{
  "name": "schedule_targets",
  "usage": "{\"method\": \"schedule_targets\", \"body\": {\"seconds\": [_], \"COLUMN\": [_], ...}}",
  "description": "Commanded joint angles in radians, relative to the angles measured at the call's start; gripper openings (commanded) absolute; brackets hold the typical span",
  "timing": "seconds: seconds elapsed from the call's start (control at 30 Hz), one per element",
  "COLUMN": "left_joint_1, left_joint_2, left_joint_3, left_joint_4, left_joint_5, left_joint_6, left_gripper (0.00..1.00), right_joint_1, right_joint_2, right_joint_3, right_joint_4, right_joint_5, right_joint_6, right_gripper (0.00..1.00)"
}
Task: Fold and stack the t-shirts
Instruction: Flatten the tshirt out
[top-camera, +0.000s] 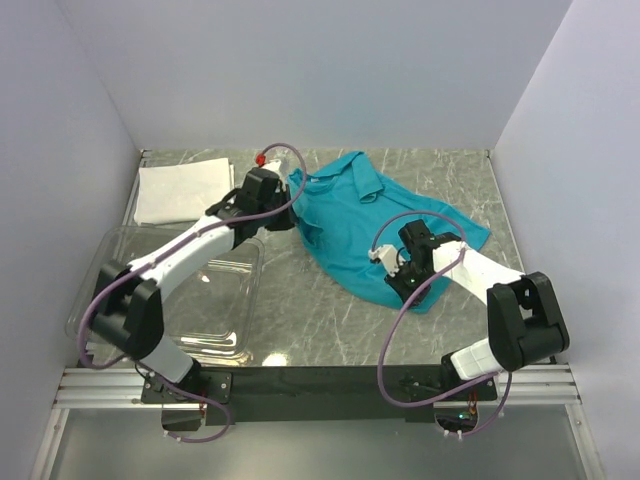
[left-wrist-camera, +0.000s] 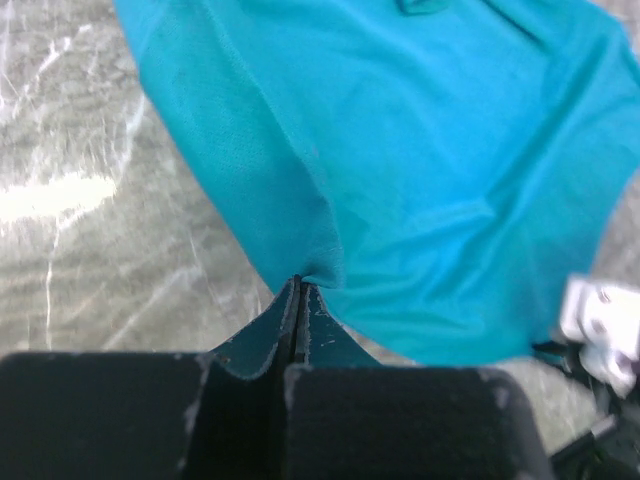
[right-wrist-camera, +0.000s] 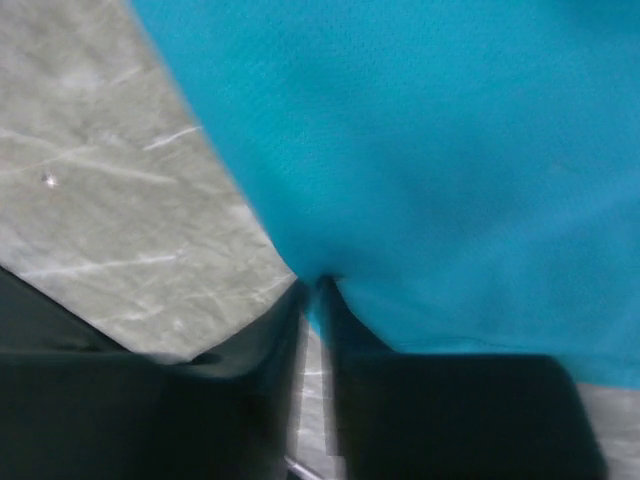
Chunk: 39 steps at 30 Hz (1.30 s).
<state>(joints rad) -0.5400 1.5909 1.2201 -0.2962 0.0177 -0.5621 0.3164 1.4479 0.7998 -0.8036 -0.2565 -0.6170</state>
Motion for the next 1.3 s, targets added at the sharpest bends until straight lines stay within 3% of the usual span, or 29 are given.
{"method": "schedule_targets", "body": {"seconds": [0.0,0.2,0.37,0.53,0.67,0.77,0.8,0.83,0.87,0.9,0.97,1.13,1.27], "left_joint_1": [-0.005,-0.005,-0.005,-0.005,-0.006,-0.009,-0.009,-0.011,-0.032,-0.047,-0.08,-0.078,-0.061], "left_joint_2": [-0.104,-0.252,-0.405,-0.577,-0.667,-0.724,-0.746,-0.756,-0.766,-0.782,-0.807,-0.812,-0.671], "left_joint_3": [-0.057,-0.108,-0.142,-0.153,-0.165,-0.217,-0.237,-0.285,-0.307,-0.32,-0.315,-0.173,-0.14], "left_joint_4": [0.042,-0.029,-0.141,-0.214,-0.283,-0.327,-0.328,-0.322,-0.322,-0.33,-0.365,-0.368,-0.206], "left_joint_5": [0.051,0.143,0.203,0.324,0.396,0.519,0.633,0.693,0.741,0.758,0.71,0.364,0.185], "left_joint_6": [0.008,0.057,0.077,0.071,0.06,0.054,0.048,0.044,0.028,0.024,0.048,0.143,0.22], "left_gripper": [0.0,0.0,0.0,0.01,0.01,0.01,0.01,0.01,0.02,0.31,0.63,0.91,0.95], "right_joint_1": [0.007,-0.055,-0.241,-0.388,-0.404,-0.404,-0.404,-0.404,-0.405,-0.415,-0.424,-0.43,-0.428], "right_joint_2": [-0.032,-0.179,-0.346,-0.415,-0.446,-0.439,-0.434,-0.426,-0.411,-0.411,-0.431,-0.338,-0.175], "right_joint_3": [0.019,0.105,0.284,0.412,0.354,0.251,0.234,0.216,0.211,0.202,0.18,0.217,0.271], "right_joint_4": [0.046,-0.143,-0.409,-0.565,-0.57,-0.504,-0.509,-0.529,-0.557,-0.551,-0.485,-0.22,-0.053], "right_joint_5": [0.054,-0.092,-0.252,-0.337,-0.343,-0.288,-0.271,-0.264,-0.256,-0.245,-0.218,-0.204,-0.234], "right_joint_6": [0.043,-0.093,-0.358,-0.541,-0.547,-0.523,-0.532,-0.574,-0.581,-0.581,-0.546,-0.257,-0.041], "right_gripper": [0.12,0.02,0.0,0.0,0.0,0.0,0.01,0.02,0.11,0.25,0.52,0.58,0.58]}}
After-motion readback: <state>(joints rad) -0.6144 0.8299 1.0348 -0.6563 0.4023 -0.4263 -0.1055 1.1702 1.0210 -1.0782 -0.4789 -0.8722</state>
